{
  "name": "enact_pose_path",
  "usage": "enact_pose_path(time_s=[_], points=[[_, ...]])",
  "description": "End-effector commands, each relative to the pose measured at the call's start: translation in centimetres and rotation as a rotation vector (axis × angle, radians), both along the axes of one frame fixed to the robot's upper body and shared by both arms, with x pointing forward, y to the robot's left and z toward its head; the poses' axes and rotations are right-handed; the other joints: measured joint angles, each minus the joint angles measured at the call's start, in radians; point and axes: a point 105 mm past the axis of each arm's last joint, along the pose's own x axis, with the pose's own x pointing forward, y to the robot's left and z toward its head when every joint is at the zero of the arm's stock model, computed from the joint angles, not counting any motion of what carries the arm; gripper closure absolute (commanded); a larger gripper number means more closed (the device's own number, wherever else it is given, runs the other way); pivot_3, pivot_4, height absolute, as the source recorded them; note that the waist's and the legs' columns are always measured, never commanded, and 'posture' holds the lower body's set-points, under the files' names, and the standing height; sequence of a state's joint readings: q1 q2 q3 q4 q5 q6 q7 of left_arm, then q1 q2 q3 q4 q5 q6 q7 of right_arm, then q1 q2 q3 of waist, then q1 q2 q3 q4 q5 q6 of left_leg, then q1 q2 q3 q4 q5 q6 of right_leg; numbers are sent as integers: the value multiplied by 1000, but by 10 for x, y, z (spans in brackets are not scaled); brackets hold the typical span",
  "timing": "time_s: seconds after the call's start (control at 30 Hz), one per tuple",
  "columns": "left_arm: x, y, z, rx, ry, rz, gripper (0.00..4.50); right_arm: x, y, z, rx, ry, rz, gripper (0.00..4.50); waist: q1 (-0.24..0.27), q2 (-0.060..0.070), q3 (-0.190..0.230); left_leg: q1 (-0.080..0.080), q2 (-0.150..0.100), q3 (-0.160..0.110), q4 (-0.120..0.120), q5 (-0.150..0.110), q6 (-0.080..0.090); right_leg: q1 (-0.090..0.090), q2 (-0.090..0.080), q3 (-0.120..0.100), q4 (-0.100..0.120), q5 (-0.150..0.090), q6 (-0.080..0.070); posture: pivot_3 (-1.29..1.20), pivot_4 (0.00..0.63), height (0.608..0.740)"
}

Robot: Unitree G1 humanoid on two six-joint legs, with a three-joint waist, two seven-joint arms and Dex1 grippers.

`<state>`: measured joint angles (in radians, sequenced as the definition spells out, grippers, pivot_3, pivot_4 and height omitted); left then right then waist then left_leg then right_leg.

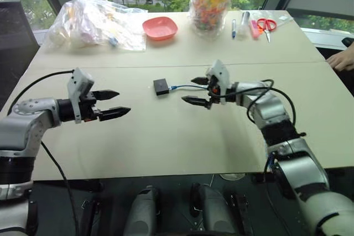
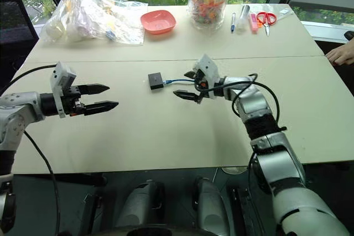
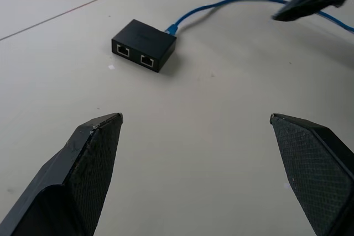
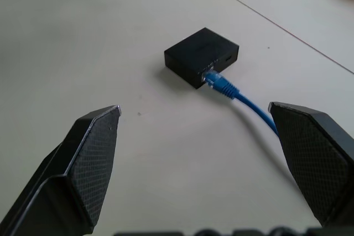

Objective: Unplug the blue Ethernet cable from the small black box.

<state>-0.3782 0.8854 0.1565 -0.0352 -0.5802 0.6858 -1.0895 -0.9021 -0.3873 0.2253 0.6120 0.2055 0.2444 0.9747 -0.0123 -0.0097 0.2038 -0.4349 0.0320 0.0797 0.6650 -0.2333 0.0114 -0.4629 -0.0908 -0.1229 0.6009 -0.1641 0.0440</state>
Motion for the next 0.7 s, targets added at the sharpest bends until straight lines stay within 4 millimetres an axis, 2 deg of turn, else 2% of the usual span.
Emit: enact_pose_path(time_s=[0.03,0.13,0.23,0.3,0.4,0.53,0.63,0.7], points=[[-16,2,20,-10,-67,22,60,25,28,-8,-100,-36,-5,0,-12,0,0,0,0,1,0,0,0,-1,0,1,1,0,0,0,150,740],[-26,-2,15,-33,-78,63,60,32,40,-23,-174,-32,-62,0,-12,0,0,0,0,0,-2,1,-1,-1,1,2,2,1,0,0,150,740],[-33,-4,9,-51,-91,129,60,36,46,-32,-167,13,-158,0,-4,0,0,0,1,0,-2,1,-2,-1,1,2,3,2,-2,0,150,740],[-40,-5,7,-53,-101,175,60,32,48,-49,-237,47,-160,0,-7,0,0,1,1,0,-2,2,-4,-1,1,2,3,3,-3,0,150,740],[-54,-4,8,-51,-109,230,12,25,46,-67,-319,80,-129,845,-8,1,-1,7,1,0,-2,2,-5,5,1,3,2,1,-5,0,150,740],[-70,6,12,-57,-101,291,12,20,52,-65,-262,134,-98,2796,-5,1,-2,12,2,-2,-2,1,-9,9,2,3,1,1,-7,0,150,740],[-67,10,9,-38,-86,293,12,21,55,-57,-224,123,-81,4285,-3,2,-2,12,3,-3,-2,1,-9,10,3,3,-1,2,-8,0,150,740],[-56,12,10,-37,-88,278,12,27,54,-46,-211,66,-95,4436,-4,2,-2,11,3,-2,-2,1,-9,9,3,3,-1,2,-8,0,150,740]])
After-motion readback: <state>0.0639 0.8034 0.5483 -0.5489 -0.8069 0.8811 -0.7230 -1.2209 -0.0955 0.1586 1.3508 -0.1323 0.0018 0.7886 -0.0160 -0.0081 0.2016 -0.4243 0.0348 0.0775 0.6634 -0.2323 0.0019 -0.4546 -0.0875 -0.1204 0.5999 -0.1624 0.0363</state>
